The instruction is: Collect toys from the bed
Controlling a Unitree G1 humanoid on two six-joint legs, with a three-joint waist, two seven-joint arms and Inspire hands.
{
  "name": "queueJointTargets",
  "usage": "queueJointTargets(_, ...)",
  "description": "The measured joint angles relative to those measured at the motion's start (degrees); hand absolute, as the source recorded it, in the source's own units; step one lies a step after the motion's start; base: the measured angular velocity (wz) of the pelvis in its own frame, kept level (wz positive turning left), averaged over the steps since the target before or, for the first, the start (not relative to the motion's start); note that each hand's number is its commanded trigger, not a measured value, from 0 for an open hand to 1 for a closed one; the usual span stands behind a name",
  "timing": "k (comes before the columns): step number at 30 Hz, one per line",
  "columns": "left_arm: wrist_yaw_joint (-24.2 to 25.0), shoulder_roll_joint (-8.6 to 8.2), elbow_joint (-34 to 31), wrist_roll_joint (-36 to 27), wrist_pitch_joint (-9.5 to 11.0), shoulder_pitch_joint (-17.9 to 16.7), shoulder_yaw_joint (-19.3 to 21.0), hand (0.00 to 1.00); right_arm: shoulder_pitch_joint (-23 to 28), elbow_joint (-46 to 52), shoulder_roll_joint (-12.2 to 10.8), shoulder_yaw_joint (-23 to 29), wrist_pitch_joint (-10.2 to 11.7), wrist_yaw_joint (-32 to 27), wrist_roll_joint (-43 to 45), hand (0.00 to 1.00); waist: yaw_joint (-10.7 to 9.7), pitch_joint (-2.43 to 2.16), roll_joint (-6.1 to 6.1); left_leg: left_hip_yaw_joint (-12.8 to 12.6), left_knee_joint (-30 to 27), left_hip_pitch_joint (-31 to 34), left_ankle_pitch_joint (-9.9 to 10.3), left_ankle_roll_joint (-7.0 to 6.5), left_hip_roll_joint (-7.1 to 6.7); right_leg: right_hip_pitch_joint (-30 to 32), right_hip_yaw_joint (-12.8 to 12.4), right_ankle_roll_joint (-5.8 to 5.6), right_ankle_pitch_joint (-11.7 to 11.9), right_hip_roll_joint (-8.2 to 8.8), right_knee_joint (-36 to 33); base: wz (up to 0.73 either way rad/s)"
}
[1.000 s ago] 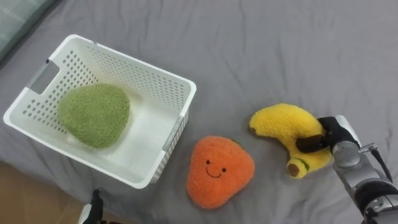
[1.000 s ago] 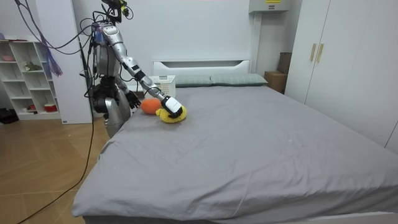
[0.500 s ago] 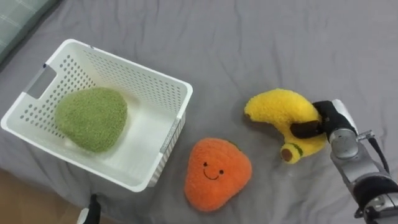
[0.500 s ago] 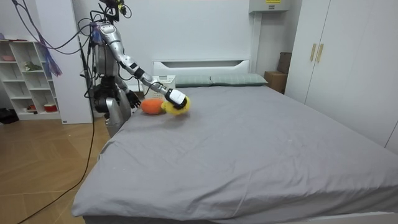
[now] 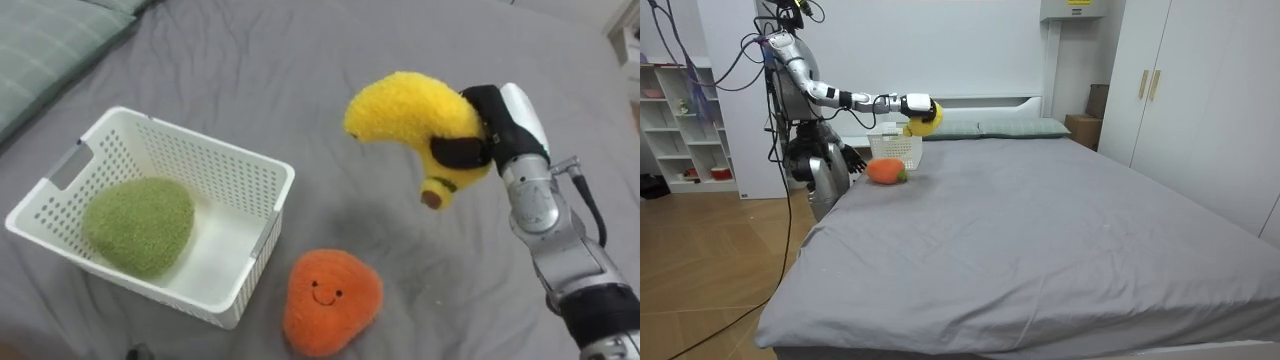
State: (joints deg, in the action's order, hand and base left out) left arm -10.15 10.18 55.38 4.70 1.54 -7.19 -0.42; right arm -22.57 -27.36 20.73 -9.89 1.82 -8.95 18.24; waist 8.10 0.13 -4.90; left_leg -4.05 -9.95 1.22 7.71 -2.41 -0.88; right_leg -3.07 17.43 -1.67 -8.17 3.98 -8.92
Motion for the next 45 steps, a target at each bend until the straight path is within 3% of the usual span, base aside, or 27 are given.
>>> queueJointTargets(4,0.67,-0.03,-2.63,0.0,-0.77,-0.91,0.53,0.0,0.38,6.54,-0.06,-0.09,-0.67,0.43,0.05,0.87,0.34,-0.31,0.68,-0.14,-0.14,-1.19,0.02,-0.07,-0.07,-1.14,-0.06,0.16,0.11,-0.05,0.2,-0.02)
queueJointTargets(15,0.61,-0.1,-4.79,2.45,-1.24,-1.32,1.45,0.0,0.39,13.61,-2.21,-3.2,-2.51,3.26,0.52,0.85,3.16,0.06,0.61,-0.1,1.74,-2.84,0.02,0.08,-0.02,-1.96,0.03,-0.24,-0.2,-0.21,0.29,0.0)
queueJointTargets(18,0.52,-0.1,-4.79,2.9,-1.25,-1.4,1.46,0.0,0.38,13.87,-2.49,-5.23,-2.8,4.51,0.0,0.85,3.71,0.44,0.4,1.19,1.77,-2.84,0.04,0.07,-0.18,-2.74,0.84,-0.25,-0.2,-0.15,0.3,0.21)
queueJointTargets(20,0.53,-0.16,-4.7,3.67,-1.3,-1.32,1.47,0.0,0.37,13.88,-2.88,-5.62,-3.16,5.44,0.04,0.84,5.17,0.67,0.21,2.12,1.73,-2.59,0.04,0.07,-0.35,-2.87,1.81,-0.25,-0.2,-0.07,0.32,0.18)
queueJointTargets(24,0.56,-0.23,-4.75,4.98,-2.11,-1.89,1.54,0.0,0.3,13.87,-4.74,-6.38,-3.62,5.91,2.51,0.83,7.16,0.78,0.38,3.16,1.56,-2.22,0.05,0.04,-0.65,-3.13,3.16,-0.29,-0.22,0.14,0.37,0.14)
queueJointTargets(30,0.84,-0.47,-6.08,8.49,-5.32,-2.01,2.18,0.0,0.04,13.85,-7.57,-9.87,-5.66,6.44,2.34,0.8,10.66,0.82,0.36,5.83,0.38,-0.69,0.04,0.04,-1.19,-3.32,4.07,-0.7,-0.48,0.24,0.44,0.21)
queueJointTargets(35,1.44,-0.87,-7.12,9.06,-5.36,-1.58,2.5,0.0,-0.11,13.25,-9.45,-11.48,-5.69,6.89,2.66,0.77,12.29,0.82,0.32,7.87,0.16,0.2,-0.39,-0.1,-1.98,-3.43,6.3,-1.02,-0.7,0.8,0.46,0.22)
queueJointTargets(40,1.84,-0.81,-7.12,12.42,-6.89,-1.53,2.57,0.0,-2.34,9.69,-9.96,-13.74,-7.69,7.04,2.32,0.53,13.81,1.01,-0.08,9.08,0.01,0.37,-0.65,-0.31,-2.53,-3.7,6.33,-1.07,-0.73,1.09,0.42,0.14)
queueJointTargets(41,1.83,-0.8,-7.08,12.56,-7.29,-1.53,2.55,0.0,-2.35,9.68,-10.41,-13.92,-7.79,7.08,2.52,0.2,14.13,1.1,-0.23,9.24,-0.11,0.51,-0.65,-0.32,-2.6,-3.7,6.34,-1.1,-0.76,1.13,0.42,0.12)
queueJointTargets(42,1.83,-0.79,-7.02,12.69,-7.54,-1.54,2.55,0.0,-2.35,9.61,-10.81,-13.94,-7.82,7.08,2.56,0.02,14.23,1.13,-0.28,9.37,-0.21,0.6,-0.64,-0.33,-2.64,-3.7,6.34,-1.11,-0.76,1.13,0.42,0.11)
queueJointTargets(45,1.87,-0.84,-6.97,13.03,-8.7,-1.34,2.47,0.0,-3.53,6.5,-12.74,-14.47,-7.93,7.06,2.68,0.0,14.25,1.17,-0.38,9.97,-0.82,1.09,-0.63,-0.35,-2.82,-3.6,6.15,-1.11,-0.76,1.15,0.43,0.12)
